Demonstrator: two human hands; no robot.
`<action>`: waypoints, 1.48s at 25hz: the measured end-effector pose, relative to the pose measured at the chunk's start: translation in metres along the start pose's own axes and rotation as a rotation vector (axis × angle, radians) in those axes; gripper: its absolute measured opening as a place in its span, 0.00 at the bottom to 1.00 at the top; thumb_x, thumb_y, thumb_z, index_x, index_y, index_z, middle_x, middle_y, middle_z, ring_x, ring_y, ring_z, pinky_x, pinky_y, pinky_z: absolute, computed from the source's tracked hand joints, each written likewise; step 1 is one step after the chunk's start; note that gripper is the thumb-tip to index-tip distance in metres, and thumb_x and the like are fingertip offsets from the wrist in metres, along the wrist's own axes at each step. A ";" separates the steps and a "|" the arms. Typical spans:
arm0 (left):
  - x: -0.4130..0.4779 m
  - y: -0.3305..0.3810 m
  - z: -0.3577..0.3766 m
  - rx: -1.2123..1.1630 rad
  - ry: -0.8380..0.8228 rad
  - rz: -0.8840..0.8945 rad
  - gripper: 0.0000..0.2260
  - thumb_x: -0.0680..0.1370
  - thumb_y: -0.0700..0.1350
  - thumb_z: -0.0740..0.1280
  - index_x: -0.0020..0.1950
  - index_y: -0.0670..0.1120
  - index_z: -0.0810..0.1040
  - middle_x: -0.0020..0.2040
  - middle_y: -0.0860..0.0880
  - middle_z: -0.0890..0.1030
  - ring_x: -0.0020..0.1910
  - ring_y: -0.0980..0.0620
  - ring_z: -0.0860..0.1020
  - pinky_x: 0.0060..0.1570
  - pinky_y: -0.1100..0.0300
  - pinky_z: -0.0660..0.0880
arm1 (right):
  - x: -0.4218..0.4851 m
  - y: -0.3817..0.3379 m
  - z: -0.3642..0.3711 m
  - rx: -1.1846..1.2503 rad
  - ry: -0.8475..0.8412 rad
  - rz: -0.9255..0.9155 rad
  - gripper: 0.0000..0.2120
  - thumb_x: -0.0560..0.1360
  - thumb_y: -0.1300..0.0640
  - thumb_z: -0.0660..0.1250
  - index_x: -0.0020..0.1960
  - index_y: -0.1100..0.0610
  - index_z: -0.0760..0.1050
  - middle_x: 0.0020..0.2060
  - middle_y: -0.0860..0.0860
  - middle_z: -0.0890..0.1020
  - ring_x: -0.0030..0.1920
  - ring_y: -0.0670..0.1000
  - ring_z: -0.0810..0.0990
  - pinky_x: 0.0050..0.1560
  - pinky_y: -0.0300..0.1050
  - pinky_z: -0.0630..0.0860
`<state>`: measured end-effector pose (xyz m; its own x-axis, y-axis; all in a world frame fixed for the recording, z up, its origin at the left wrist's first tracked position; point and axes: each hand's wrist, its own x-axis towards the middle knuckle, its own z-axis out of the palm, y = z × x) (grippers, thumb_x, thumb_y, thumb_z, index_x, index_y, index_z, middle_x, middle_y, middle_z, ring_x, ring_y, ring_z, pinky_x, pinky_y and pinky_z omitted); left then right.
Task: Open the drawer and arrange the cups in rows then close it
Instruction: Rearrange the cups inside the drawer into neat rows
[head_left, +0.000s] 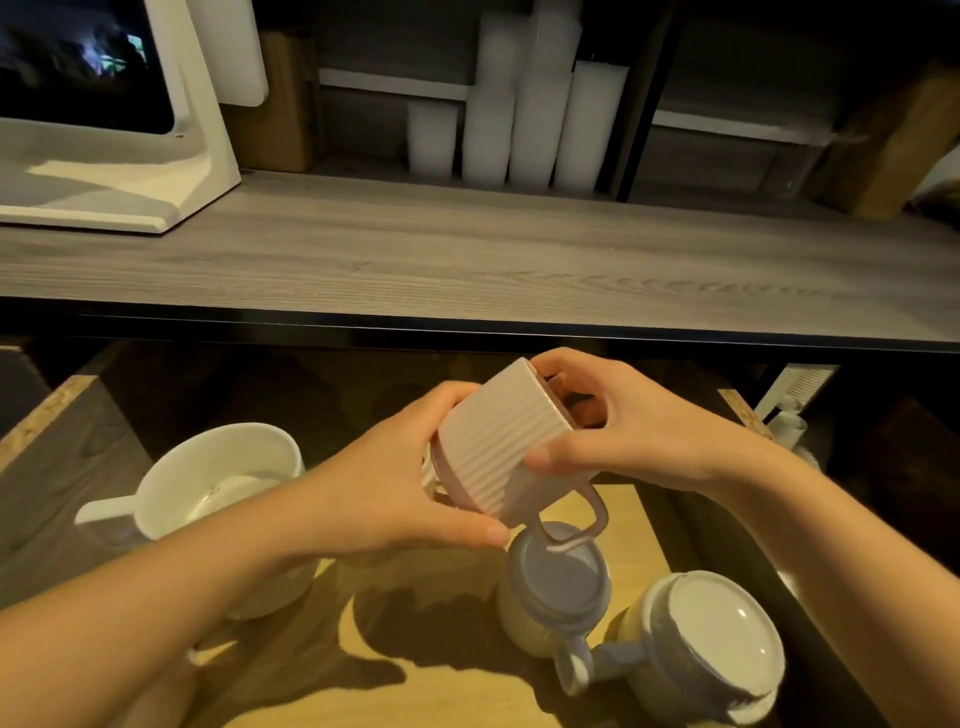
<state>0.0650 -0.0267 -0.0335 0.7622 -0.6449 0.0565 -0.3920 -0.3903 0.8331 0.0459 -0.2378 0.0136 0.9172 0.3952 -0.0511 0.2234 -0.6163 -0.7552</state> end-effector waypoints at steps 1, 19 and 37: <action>-0.001 0.003 0.005 0.049 0.057 0.017 0.37 0.60 0.58 0.78 0.61 0.67 0.60 0.56 0.67 0.70 0.57 0.69 0.70 0.46 0.69 0.77 | 0.000 0.000 0.001 -0.020 0.018 0.030 0.36 0.54 0.35 0.68 0.60 0.45 0.68 0.52 0.44 0.76 0.52 0.46 0.78 0.47 0.39 0.81; 0.097 0.012 0.049 0.834 -0.123 -0.123 0.41 0.70 0.54 0.71 0.76 0.51 0.50 0.74 0.48 0.61 0.71 0.46 0.62 0.69 0.48 0.61 | -0.014 0.039 -0.052 -0.738 0.111 0.472 0.36 0.62 0.38 0.74 0.65 0.50 0.70 0.54 0.50 0.79 0.50 0.51 0.78 0.48 0.45 0.78; 0.121 -0.006 0.063 0.908 0.023 -0.437 0.31 0.66 0.67 0.68 0.60 0.47 0.72 0.46 0.48 0.74 0.45 0.49 0.74 0.48 0.55 0.74 | 0.021 0.104 -0.014 -0.819 0.200 0.540 0.25 0.69 0.46 0.72 0.61 0.55 0.74 0.42 0.51 0.77 0.45 0.53 0.80 0.43 0.43 0.78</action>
<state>0.1274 -0.1434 -0.0662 0.9390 -0.3165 -0.1346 -0.3127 -0.9486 0.0489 0.0927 -0.3034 -0.0572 0.9847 -0.1517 -0.0863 -0.1501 -0.9884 0.0238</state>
